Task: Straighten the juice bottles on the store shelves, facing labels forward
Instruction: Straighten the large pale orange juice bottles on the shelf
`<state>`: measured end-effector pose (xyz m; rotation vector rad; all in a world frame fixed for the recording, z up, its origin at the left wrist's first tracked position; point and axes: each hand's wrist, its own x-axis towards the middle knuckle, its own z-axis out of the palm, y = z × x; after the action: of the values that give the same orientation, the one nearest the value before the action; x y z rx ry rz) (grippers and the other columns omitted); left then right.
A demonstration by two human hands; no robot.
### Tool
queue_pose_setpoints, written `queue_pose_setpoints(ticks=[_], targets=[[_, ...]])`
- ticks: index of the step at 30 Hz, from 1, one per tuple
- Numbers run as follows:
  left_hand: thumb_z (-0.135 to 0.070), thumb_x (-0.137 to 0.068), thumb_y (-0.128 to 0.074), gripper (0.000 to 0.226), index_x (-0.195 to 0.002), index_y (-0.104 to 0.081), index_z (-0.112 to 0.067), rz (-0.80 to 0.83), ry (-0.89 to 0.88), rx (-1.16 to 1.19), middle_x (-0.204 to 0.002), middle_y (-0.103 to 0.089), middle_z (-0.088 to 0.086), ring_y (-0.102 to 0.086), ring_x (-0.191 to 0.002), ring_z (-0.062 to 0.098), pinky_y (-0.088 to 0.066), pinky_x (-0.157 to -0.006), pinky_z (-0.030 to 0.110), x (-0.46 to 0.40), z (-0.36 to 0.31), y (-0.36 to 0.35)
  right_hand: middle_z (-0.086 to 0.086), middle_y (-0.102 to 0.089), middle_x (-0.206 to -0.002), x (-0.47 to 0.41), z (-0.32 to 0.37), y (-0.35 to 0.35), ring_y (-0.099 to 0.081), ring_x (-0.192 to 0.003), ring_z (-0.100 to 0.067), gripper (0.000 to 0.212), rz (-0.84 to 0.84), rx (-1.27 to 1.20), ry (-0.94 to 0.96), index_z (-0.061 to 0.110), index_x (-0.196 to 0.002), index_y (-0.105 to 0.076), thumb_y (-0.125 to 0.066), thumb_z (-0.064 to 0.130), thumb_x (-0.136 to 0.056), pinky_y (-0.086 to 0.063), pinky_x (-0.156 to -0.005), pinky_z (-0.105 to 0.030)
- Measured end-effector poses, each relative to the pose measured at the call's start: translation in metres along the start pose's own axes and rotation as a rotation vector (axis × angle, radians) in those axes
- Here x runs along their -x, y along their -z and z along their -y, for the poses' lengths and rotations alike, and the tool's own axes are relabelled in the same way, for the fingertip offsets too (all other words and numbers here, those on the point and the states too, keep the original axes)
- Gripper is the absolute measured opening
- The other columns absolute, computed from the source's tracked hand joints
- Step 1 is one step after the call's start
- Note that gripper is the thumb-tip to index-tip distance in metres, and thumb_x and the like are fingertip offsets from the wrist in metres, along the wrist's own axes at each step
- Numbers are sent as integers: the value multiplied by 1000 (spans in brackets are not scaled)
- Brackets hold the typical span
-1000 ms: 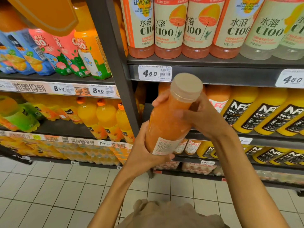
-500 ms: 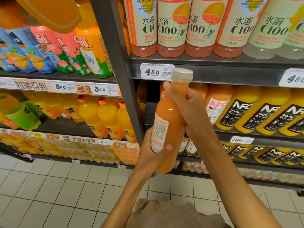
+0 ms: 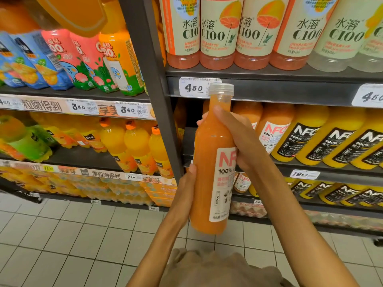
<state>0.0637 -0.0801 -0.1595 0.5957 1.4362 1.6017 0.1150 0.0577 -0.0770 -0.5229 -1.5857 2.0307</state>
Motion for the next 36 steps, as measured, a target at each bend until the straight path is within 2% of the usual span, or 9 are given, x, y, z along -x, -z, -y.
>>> queue_pose_setpoints(ticks=[4, 6, 9, 12, 16, 19, 24, 30, 36], targets=[[-67, -73, -37, 49, -100, -68, -41, -33, -35, -32, -95, -73, -17, -70, -92, 7, -55, -69, 19, -4, 0, -5, 0, -72, -88, 2, -3, -3, -72, -80, -14, 27, -124, 166, 8, 22, -96, -61, -55, 47, -88, -57, -65, -26], [-67, -74, -33, 50, -97, -71, -45, 1, 29, 58, -99, -74, -11, -70, -96, 12, -56, -73, 25, -4, -2, -5, 9, -71, -86, 2, -2, -1, -71, -80, -9, 25, -95, 241, -18, 29, -91, -58, -48, 52, -91, -55, -66, -22], [-62, -84, -26, 59, -107, -71, -32, 114, 123, 314, -105, -73, 4, -70, -94, 20, -57, -75, 32, -3, -6, 2, 17, -71, -87, 3, 3, 6, -70, -87, -5, 21, 8, 201, -18, 32, -96, -58, -48, 49, -91, -56, -68, -20], [-62, -85, -25, 63, -108, -72, -28, 176, 150, 349, -102, -73, 7, -71, -90, 21, -58, -76, 36, -2, -6, 0, 1, -70, -111, 3, 1, 8, -68, -101, -19, 34, 76, 31, -49, 28, -112, -59, -54, 50, -86, -57, -83, -33], [-59, -84, -25, 58, -112, -65, -27, 109, 118, 270, -103, -74, 5, -71, -92, 21, -58, -74, 32, 2, 6, -4, -6, -70, -111, 1, -11, 10, -68, -100, -24, 42, 59, -15, -73, 22, -115, -60, -54, 49, -83, -56, -85, -38], [-66, -82, -35, 55, -114, -60, -28, 58, 96, 142, -102, -74, -1, -71, -94, 18, -58, -74, 29, 5, 12, -4, -3, -72, -106, 0, -24, 15, -70, -95, -20, 45, 32, 30, -121, 25, -113, -60, -58, 55, -79, -58, -77, -34], [-61, -57, -67, 74, -119, -57, -22, -27, 152, 6, -103, -74, 5, -71, -94, 24, -56, -86, 42, 6, 19, -9, 3, -66, -106, -10, -46, 15, -69, -89, -14, 24, -48, 109, -223, 37, -108, -48, -50, 53, -90, -56, -67, -25], [-60, -61, -62, 60, -110, -62, -27, -95, 197, 0, -94, -76, -1, -73, -84, 17, -58, -68, 27, -2, 23, -7, 1, -66, -94, -30, -52, 12, -67, -85, -15, 22, -82, 341, -260, 31, -89, -50, -40, 48, -97, -54, -75, -30], [-62, -54, -67, 64, -111, -56, -35, -191, 137, -66, -98, -72, -13, -70, -84, 4, -53, -62, 15, -16, 23, -7, 7, -68, -81, -41, -39, 6, -70, -68, -5, 20, -19, 364, -126, 24, -91, -59, -53, 43, -93, -50, -52, -13]])
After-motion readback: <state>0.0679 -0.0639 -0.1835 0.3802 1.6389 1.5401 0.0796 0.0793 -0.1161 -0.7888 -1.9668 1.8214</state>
